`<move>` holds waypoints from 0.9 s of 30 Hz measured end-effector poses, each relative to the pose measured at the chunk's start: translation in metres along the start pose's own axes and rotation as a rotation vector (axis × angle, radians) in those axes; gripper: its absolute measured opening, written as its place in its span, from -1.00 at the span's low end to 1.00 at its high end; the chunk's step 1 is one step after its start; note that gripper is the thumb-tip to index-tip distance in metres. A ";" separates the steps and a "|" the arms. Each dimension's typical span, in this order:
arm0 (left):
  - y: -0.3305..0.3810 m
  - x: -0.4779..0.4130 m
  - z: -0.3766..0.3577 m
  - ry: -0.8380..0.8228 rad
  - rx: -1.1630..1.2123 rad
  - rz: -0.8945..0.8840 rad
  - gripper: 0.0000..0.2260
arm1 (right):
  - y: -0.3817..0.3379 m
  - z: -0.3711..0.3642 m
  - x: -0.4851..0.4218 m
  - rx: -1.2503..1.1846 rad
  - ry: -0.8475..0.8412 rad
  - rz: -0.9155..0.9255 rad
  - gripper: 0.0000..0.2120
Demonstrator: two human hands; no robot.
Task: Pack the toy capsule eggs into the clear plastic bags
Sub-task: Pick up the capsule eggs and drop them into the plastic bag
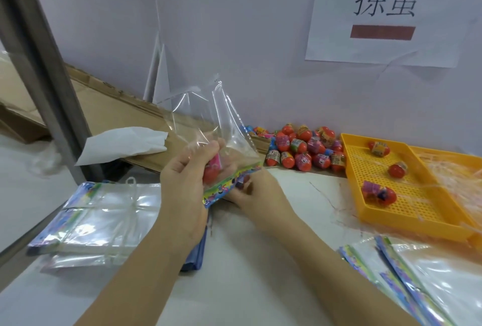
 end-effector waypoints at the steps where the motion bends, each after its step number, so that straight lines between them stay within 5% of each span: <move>1: 0.001 0.000 0.001 0.010 -0.013 -0.008 -0.67 | 0.003 0.011 -0.003 -0.142 0.025 -0.064 -0.89; 3: -0.001 -0.001 0.004 0.011 -0.045 -0.006 -0.70 | 0.012 0.035 -0.009 -0.374 0.107 -0.218 -0.78; 5: -0.004 -0.001 0.005 -0.019 -0.139 -0.011 -0.70 | 0.014 0.066 -0.015 -0.481 0.217 -0.311 -0.91; 9: -0.012 0.010 -0.008 -0.188 -0.243 -0.040 -0.49 | -0.017 0.115 -0.012 -0.581 0.230 -0.171 -0.81; 12: -0.017 0.018 -0.016 -0.339 -0.290 -0.056 -0.40 | -0.052 0.136 0.002 -0.488 0.139 0.030 -0.65; 15: -0.017 0.022 -0.020 -0.428 -0.295 -0.064 -0.43 | -0.072 0.147 0.014 -0.252 0.166 0.144 -0.70; 19: -0.017 0.024 -0.022 -0.478 -0.331 -0.085 -0.53 | -0.076 0.144 0.020 0.019 0.136 0.154 -0.78; 27: -0.012 0.023 -0.024 -0.488 -0.274 -0.102 -0.54 | -0.079 0.143 0.025 0.129 0.147 0.145 -0.75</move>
Point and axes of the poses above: each hand's wrist, its own x-axis away from the middle knuckle, its own z-axis out of the back of the hand, y = z × x, the point moved 5 cm from there along -x, towards the middle knuckle, and after that the axes turned 13 degrees about -z, right-handed, at the moved point
